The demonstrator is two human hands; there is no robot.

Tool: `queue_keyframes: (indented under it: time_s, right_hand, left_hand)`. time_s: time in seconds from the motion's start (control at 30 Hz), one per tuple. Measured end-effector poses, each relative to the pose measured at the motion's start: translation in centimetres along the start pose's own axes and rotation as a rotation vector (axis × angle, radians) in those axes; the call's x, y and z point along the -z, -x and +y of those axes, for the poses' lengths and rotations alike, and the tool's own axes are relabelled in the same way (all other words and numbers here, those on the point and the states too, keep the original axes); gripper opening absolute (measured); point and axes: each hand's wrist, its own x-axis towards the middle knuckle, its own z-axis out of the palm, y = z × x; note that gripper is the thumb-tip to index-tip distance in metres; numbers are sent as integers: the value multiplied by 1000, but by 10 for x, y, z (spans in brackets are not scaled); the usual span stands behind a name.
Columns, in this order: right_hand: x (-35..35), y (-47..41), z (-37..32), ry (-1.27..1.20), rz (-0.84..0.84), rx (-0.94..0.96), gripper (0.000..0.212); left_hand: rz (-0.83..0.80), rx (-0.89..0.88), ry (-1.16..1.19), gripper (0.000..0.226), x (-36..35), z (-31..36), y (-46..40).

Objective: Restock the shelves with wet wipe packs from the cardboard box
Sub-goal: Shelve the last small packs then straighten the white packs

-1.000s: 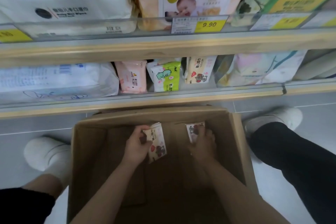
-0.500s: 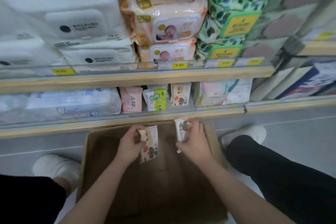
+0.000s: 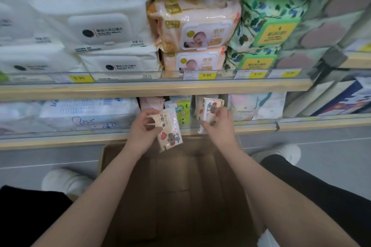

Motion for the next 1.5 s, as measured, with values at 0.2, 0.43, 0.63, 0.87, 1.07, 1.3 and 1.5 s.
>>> queue_keyframes:
  time_s: [0.2,0.43,0.63,0.87,1.07,1.3,1.5]
  right_hand:
    - [-25,-30,13,-4,28,-57,49]
    - [-46,-55,21,29,53,-101,45]
    - [-56,-62,15,29,126,-110,44]
    - [-64,-67,21,66,48,-142,44]
    - [-48,-59,25,76,-105,-172,46]
    - [-6,-41,16,11,-168,-53,38]
    - [38,11,-5,-238,-462,-97,32]
  left_hand:
    - [20,52,25,43,7,-21,-12]
    - [20,95,37,44,12,-39,-21]
    - [5,94,42,43,12,-40,-26]
    - [-13,90,38,42,10,-39,-30]
    - [-31,70,15,43,8,-29,-26]
    - [-38,40,33,39,-8,-2,-7]
    - [-121,2,22,39,-32,20,14]
